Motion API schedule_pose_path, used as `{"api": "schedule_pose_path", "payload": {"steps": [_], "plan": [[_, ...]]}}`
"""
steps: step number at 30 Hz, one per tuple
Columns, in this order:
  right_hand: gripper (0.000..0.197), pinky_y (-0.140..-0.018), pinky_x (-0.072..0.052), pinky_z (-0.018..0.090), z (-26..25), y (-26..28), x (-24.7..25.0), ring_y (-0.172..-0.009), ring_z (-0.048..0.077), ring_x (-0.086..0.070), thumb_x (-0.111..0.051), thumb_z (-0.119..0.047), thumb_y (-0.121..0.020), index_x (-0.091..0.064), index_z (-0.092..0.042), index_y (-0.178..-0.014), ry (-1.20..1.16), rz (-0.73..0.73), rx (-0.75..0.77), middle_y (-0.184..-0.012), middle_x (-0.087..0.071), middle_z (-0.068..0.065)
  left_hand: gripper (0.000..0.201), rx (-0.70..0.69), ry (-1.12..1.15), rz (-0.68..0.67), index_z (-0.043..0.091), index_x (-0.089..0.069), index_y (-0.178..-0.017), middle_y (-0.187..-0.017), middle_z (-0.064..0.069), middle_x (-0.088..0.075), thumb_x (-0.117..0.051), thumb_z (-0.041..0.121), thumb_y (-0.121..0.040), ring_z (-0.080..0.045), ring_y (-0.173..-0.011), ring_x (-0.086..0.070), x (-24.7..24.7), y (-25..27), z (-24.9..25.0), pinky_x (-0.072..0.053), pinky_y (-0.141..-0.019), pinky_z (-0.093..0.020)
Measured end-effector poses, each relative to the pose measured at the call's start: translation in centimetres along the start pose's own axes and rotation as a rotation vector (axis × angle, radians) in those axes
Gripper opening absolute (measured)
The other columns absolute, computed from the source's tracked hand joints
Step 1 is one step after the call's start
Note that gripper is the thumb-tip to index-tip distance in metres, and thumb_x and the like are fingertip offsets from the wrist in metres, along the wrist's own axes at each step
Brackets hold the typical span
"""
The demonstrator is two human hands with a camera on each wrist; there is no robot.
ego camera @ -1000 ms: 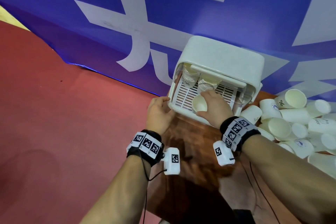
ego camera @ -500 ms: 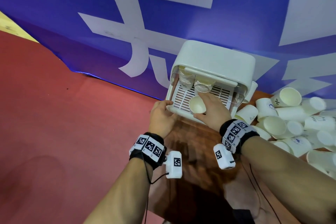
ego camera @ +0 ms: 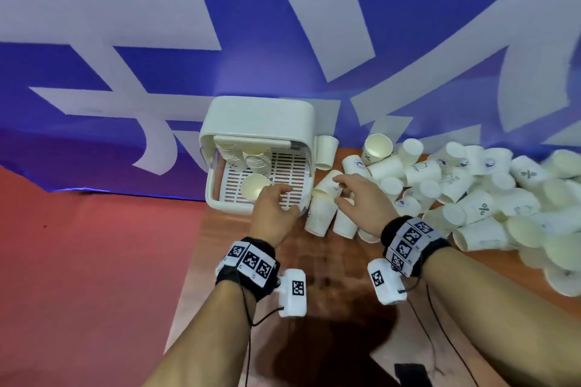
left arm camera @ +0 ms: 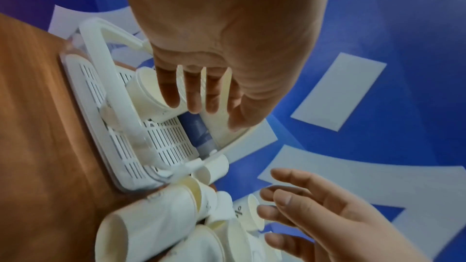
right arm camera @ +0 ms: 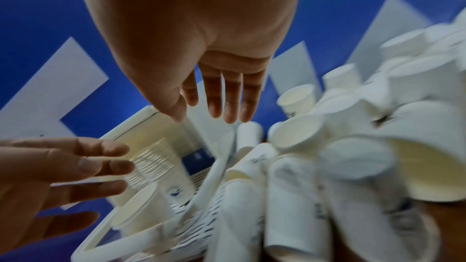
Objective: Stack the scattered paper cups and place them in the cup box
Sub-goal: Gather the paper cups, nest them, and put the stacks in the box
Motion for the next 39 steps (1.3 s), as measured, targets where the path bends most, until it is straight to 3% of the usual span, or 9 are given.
{"api": "schedule_pose_path", "payload": {"steps": [6, 9, 12, 20, 23, 27, 33, 39], "plan": [[0.041, -0.091, -0.048, 0.036, 5.1, 3.5, 3.0, -0.105, 0.018, -0.059, -0.063, -0.026, -0.092, -0.055, -0.022, -0.132, 0.009, 0.033, -0.105, -0.124, -0.059, 0.0, 0.044, -0.026, -0.094, -0.093, 0.014, -0.061, -0.121, -0.119, -0.005, -0.059, -0.069, 0.013, -0.078, -0.02, -0.109, -0.056, -4.8, 0.8, 1.5, -0.046, -0.096, -0.032], [0.042, -0.094, -0.046, 0.035, 6.7, 4.9, 3.5, -0.109, 0.017, -0.057, -0.062, -0.025, -0.092, -0.053, -0.021, -0.133, 0.002, 0.025, -0.14, -0.123, -0.059, 0.002, 0.047, -0.02, -0.145, -0.14, 0.014, -0.06, -0.124, -0.121, -0.008, -0.058, -0.069, 0.015, -0.078, -0.023, -0.109, -0.057, -6.9, 1.1, 1.4, -0.046, -0.1, -0.041], [0.043, -0.093, -0.045, 0.034, 7.9, 6.2, 3.7, -0.11, 0.019, -0.057, -0.063, -0.021, -0.091, -0.055, -0.018, -0.133, -0.022, 0.031, -0.158, -0.124, -0.058, 0.003, 0.054, 0.012, -0.271, -0.173, 0.015, -0.055, -0.131, -0.129, -0.009, -0.054, -0.068, 0.016, -0.079, -0.027, -0.117, -0.052, -8.5, 1.3, 0.9, -0.04, -0.105, -0.039], [0.039, -0.084, -0.043, 0.026, 10.6, 7.9, 3.9, -0.099, 0.012, -0.057, -0.064, -0.024, -0.092, -0.057, -0.018, -0.13, -0.04, 0.063, -0.2, -0.119, -0.061, 0.002, 0.081, 0.045, -0.579, -0.308, 0.026, -0.022, -0.153, -0.157, -0.008, -0.022, -0.06, 0.018, -0.082, -0.036, -0.136, -0.031, -11.2, 0.5, 0.0, -0.03, -0.114, -0.044], [0.04, -0.086, -0.047, 0.031, 10.9, 8.1, 3.8, -0.1, 0.015, -0.059, -0.063, -0.026, -0.092, -0.057, -0.017, -0.131, -0.048, 0.066, -0.201, -0.118, -0.062, 0.003, 0.085, 0.062, -0.69, -0.376, 0.032, -0.011, -0.155, -0.161, -0.005, -0.012, -0.057, 0.02, -0.084, -0.037, -0.14, -0.024, -12.0, -0.1, -0.3, -0.027, -0.116, -0.046], [0.04, -0.09, -0.048, 0.036, 11.2, 8.2, 3.8, -0.102, 0.019, -0.06, -0.064, -0.022, -0.091, -0.058, -0.014, -0.13, -0.067, 0.072, -0.202, -0.117, -0.062, 0.005, 0.084, 0.086, -0.769, -0.391, 0.037, -0.009, -0.154, -0.161, -0.002, -0.009, -0.054, 0.02, -0.085, -0.036, -0.139, -0.023, -12.7, -0.6, -0.5, -0.034, -0.111, -0.047], [0.04, -0.088, -0.045, 0.029, 11.8, 7.9, 3.3, -0.106, 0.018, -0.059, -0.063, -0.022, -0.092, -0.057, -0.015, -0.131, -0.072, 0.065, -0.208, -0.118, -0.062, 0.004, 0.082, 0.084, -0.816, -0.371, 0.035, -0.011, -0.152, -0.158, -0.004, -0.012, -0.055, 0.019, -0.085, -0.033, -0.136, -0.028, -13.3, -0.7, -0.7, -0.04, -0.107, -0.045], [0.042, -0.101, -0.042, 0.035, 11.7, 6.9, 2.5, -0.119, 0.022, -0.054, -0.063, -0.023, -0.091, -0.057, -0.016, -0.132, -0.053, 0.05, -0.208, -0.126, -0.061, 0.005, 0.086, 0.083, -0.851, -0.367, 0.033, -0.004, -0.154, -0.158, -0.007, -0.013, -0.054, 0.02, -0.086, -0.033, -0.137, -0.028, -13.3, -1.0, -0.5, -0.04, -0.106, -0.046]]}}
Point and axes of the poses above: each hand's wrist, its own y-axis away from the middle knuckle, its own x-axis out of the back of the hand, z = x × y, the point moved 4 cm from there along -y, towards the middle knuckle
